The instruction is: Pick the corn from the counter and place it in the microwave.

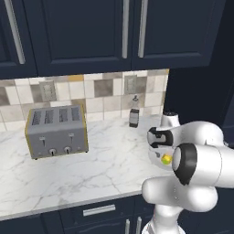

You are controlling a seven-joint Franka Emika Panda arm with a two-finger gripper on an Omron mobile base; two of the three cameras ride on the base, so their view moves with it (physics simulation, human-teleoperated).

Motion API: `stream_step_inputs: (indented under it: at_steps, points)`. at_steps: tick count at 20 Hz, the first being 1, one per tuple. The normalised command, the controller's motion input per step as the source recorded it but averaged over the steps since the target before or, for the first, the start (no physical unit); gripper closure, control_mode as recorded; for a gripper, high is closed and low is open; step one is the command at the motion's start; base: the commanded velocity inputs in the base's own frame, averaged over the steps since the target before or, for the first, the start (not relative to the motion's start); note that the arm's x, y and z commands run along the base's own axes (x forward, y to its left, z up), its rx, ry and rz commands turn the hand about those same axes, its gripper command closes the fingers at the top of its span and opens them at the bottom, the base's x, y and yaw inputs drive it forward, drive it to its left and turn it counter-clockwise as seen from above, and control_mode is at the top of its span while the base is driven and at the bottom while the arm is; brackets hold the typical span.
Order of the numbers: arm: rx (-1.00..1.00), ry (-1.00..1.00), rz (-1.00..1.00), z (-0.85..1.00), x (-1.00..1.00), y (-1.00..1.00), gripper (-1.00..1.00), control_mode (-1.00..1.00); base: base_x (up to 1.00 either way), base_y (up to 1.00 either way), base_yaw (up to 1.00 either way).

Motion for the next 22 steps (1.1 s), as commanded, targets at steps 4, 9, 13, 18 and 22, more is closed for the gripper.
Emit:
stream_step_inputs:
  at_steps: [4, 9, 13, 18, 22]
  points:
    - [0.0, 0.0, -0.04, -0.49, 0.0, -0.13, -1.0, -1.0, 0.0, 0.0, 0.0]
    - [0.0, -0.06, -0.07, -0.27, 0.0, 0.0, 1.0, -1.0, 0.0, 0.0, 0.0]
    - [0.0, -0.18, -0.01, 0.02, -0.17, 0.02, 1.0, -1.0, 0.0, 0.0, 0.0]
    - [0.05, -0.05, 0.12, 0.94, -0.71, 0.06, 1.0, -1.0, 0.0, 0.0, 0.0]
    - [0.01, 0.0, 0.34, 1.0, -0.98, 0.35, 1.0, -1.0, 0.0, 0.0, 0.0]
